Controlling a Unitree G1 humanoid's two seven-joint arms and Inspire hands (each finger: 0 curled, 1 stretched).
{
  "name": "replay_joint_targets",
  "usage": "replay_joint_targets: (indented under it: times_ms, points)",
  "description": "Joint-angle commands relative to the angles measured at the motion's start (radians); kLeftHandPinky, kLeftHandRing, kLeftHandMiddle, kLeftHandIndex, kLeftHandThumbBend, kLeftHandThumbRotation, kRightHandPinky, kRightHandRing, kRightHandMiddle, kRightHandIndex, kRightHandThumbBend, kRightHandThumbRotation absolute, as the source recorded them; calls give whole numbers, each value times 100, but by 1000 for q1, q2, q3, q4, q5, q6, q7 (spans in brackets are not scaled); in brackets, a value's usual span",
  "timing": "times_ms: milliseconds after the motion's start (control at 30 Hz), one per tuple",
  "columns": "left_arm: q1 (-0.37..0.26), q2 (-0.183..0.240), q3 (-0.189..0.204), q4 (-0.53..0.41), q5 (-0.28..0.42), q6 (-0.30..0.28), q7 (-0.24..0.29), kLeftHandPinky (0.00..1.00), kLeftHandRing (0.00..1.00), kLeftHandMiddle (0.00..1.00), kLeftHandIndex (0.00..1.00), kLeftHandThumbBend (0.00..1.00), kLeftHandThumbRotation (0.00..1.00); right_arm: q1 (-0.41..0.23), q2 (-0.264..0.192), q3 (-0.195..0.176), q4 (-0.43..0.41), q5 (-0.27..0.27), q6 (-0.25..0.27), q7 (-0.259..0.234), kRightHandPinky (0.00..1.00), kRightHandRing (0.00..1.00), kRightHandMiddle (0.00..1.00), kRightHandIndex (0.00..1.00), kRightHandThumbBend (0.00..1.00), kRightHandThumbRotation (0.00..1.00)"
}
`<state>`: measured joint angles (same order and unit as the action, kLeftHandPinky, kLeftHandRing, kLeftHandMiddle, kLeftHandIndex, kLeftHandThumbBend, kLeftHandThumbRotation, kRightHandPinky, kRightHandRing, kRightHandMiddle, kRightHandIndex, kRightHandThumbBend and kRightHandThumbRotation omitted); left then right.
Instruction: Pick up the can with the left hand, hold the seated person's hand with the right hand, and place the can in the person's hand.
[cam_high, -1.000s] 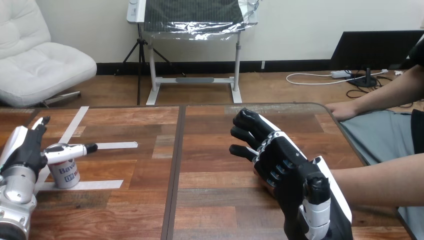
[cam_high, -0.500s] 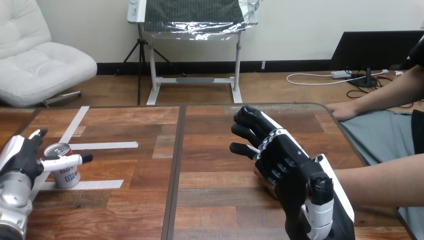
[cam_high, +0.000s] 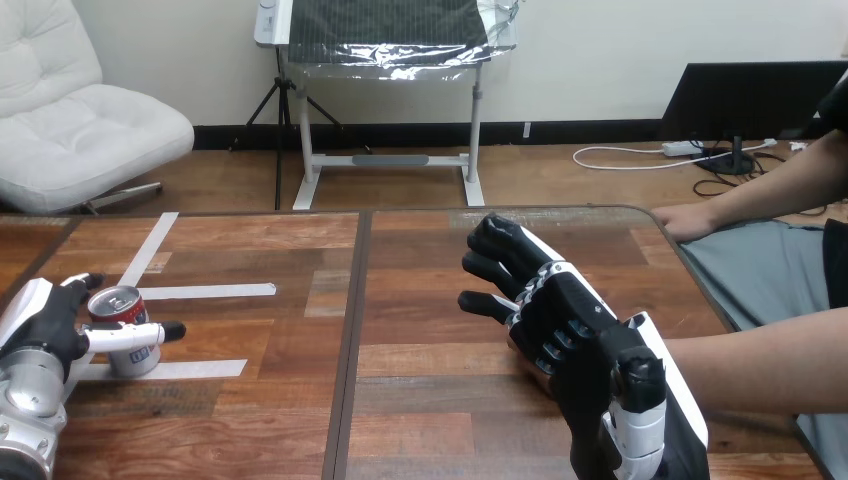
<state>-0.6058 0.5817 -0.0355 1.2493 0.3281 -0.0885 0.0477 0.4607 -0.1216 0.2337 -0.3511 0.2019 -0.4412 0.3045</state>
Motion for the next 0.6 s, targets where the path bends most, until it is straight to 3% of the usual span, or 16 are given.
replay_joint_targets:
  times_ms: [0,567]
  points:
    - [-64,24,-17,-18,10,0,17,85,92,92,87,92,30,-30,4,-7,-57,10,1,-3,81,89,89,88,98,100]
    - [-68,25,-19,-15,7,-7,3,83,91,91,87,89,22,-26,8,-1,-59,13,-6,-3,80,88,89,88,98,100]
